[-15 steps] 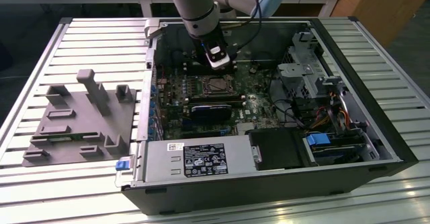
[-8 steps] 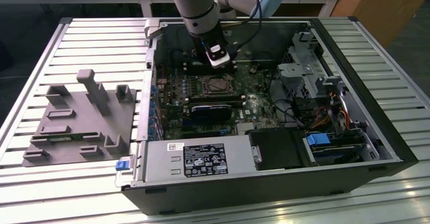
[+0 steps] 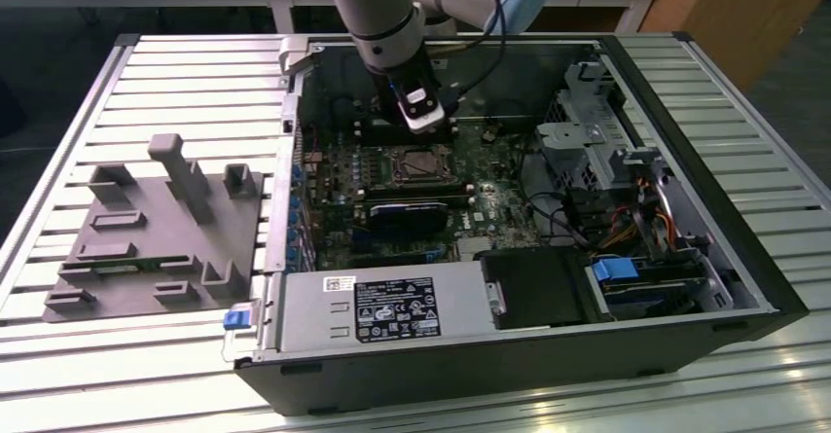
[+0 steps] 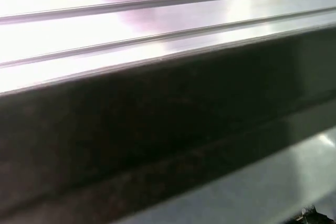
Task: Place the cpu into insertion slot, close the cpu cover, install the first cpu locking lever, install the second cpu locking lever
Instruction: 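Install the first cpu locking lever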
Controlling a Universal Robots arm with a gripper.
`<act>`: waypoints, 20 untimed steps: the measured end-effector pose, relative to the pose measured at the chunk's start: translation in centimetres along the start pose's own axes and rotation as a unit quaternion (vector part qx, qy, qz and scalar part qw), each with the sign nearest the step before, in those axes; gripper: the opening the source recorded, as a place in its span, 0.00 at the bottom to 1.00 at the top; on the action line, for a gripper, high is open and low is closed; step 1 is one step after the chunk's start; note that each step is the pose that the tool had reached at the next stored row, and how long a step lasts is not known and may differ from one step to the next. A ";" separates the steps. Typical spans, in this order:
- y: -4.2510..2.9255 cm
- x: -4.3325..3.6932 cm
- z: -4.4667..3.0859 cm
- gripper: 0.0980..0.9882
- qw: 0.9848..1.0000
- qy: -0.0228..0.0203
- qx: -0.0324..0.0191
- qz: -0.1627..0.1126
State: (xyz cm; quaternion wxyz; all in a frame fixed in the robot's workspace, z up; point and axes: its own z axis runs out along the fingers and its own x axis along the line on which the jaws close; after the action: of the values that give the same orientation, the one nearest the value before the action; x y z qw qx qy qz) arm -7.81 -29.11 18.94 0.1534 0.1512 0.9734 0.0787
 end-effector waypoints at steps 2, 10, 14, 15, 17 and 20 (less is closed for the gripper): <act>-0.02 0.03 0.11 0.00 1.000 -0.001 -0.001 0.000; -0.25 -0.02 0.19 0.00 1.000 -0.003 -0.001 0.000; -0.51 -0.11 0.15 0.00 1.000 -0.002 -0.001 0.000; -0.53 -0.11 0.15 0.00 1.000 -0.002 -0.001 0.000; -0.57 -0.13 0.15 0.00 1.000 -0.002 -0.001 0.000; -0.61 -0.14 0.14 0.00 1.000 -0.002 -0.001 0.000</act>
State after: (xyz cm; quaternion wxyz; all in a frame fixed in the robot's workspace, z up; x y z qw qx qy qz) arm -7.80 -29.72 18.73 0.1560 0.1510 0.9729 0.0791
